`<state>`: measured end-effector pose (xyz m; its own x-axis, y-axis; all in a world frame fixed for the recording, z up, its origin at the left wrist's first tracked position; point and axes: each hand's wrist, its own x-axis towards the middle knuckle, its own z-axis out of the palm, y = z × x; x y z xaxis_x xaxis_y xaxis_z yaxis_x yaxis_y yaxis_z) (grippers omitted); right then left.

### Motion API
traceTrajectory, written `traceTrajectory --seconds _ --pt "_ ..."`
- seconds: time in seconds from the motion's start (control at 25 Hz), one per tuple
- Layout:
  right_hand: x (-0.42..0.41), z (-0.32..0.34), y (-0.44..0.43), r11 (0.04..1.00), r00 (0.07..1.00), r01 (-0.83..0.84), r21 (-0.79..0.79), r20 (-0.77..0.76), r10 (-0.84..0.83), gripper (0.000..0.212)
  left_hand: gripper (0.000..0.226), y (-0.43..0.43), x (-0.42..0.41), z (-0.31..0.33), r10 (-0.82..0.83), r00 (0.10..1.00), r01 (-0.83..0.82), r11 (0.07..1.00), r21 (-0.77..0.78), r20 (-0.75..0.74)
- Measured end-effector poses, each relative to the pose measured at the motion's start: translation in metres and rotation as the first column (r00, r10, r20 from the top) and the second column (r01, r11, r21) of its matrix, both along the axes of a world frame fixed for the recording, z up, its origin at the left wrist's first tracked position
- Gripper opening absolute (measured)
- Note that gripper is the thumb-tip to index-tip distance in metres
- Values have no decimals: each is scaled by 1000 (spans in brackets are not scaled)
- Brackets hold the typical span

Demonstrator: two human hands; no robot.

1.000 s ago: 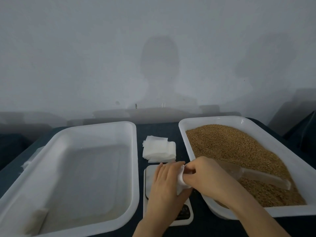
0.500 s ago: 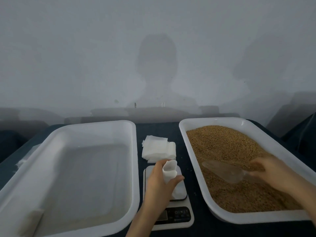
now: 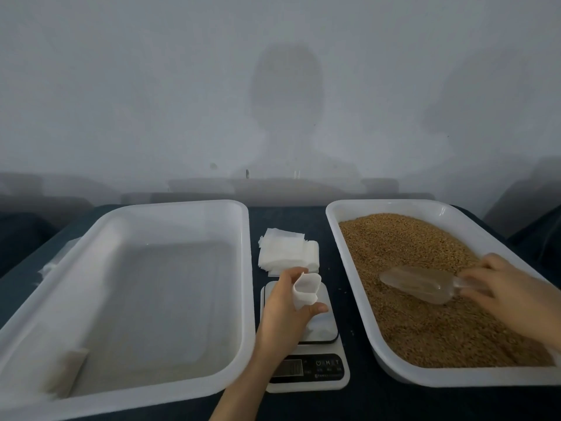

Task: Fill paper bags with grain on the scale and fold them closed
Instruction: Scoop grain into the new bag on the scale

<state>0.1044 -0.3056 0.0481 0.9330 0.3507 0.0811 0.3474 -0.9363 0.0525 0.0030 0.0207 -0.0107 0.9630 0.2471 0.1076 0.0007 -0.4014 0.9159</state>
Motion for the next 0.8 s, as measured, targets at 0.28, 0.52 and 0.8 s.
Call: traceTrajectory --seconds 0.28,0.52,0.8 --pt "9 -10 50 996 1000 -25 -82 -13 24 18 61 -4 0 1 -25 1000 24 999 -35 -19" --pt "21 -23 60 962 984 53 266 -178 -5 11 59 -6 1 2 -7 1000 6 997 -80 -16" --pt "17 -20 27 876 969 124 466 -247 -6 16 58 -9 4 -1 -30 999 31 996 -87 16"
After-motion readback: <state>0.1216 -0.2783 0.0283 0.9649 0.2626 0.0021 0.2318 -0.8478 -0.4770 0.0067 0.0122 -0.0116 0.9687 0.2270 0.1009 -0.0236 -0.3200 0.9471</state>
